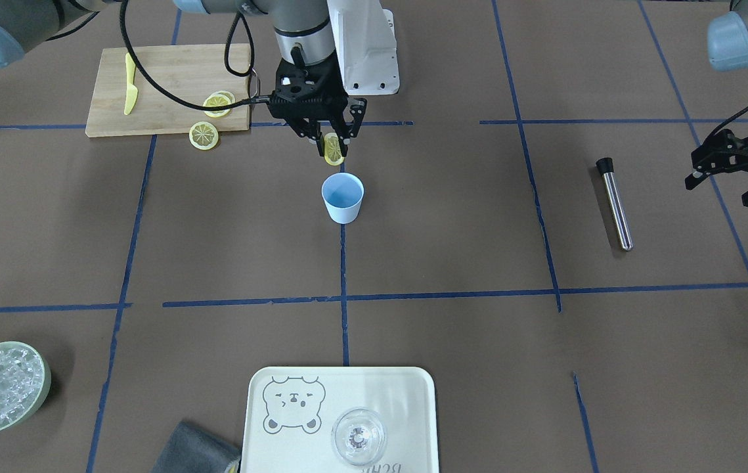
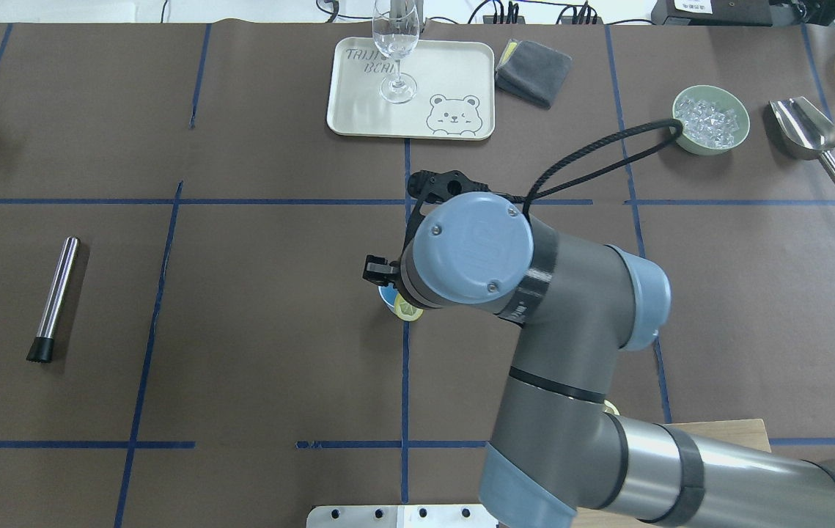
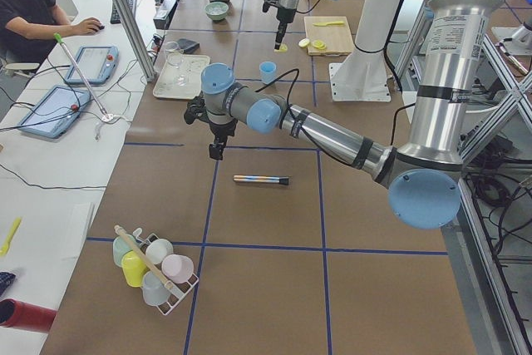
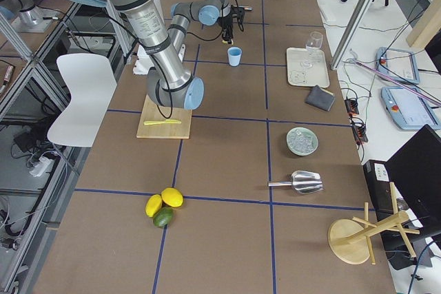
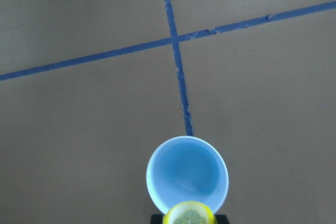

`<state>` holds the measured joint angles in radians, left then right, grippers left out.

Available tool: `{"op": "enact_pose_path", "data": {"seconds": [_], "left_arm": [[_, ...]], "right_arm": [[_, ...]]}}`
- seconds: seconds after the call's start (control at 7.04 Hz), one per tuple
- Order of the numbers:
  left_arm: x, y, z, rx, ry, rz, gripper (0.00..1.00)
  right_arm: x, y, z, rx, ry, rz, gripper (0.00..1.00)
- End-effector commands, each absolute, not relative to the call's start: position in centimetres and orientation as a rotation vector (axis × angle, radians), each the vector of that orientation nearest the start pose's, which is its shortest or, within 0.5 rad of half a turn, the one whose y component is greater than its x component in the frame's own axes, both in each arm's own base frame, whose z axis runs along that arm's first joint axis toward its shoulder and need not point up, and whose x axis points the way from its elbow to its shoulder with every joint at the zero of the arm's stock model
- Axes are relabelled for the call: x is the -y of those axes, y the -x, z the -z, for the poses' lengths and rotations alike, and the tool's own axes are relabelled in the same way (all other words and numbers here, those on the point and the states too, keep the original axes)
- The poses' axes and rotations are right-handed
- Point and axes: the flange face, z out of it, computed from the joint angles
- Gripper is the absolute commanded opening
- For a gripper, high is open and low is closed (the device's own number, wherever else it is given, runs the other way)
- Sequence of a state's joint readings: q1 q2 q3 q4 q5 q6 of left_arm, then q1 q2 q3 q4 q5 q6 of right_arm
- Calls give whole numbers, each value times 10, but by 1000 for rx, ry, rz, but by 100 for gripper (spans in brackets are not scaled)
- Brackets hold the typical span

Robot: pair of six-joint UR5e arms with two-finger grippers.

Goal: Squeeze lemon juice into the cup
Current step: 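Lift the lemon slice and carry it over the blue cup, then lower the lemon slice into the blue cup and open the right gripper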

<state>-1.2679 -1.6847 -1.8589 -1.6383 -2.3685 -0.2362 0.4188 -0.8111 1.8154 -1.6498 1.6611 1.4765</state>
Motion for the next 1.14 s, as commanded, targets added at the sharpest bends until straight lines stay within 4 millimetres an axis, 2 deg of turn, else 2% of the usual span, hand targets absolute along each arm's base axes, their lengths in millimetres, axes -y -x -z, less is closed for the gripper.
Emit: {"op": "enact_pose_path", "data": {"seconds": [0.0,0.57,0.71,0.85,0.99], "left_arm": [[524,-98,-448,-874,-220,-249,100],[524,-98,-448,-874,-221,-248,100],[524,-98,-448,-874,-221,-248,100],[524,-98,-448,-874,-221,-248,100],[524,-98,-448,-874,-221,-248,100]], "right_arm": [[397,559,-124,885,-168,-250,42],[405,567,-133,873,-171,-247,46],[406,566,-133,872,-175,-245,61],[406,566,-133,872,-174,-243,91],[406,566,-133,872,-175,-243,100]]}}
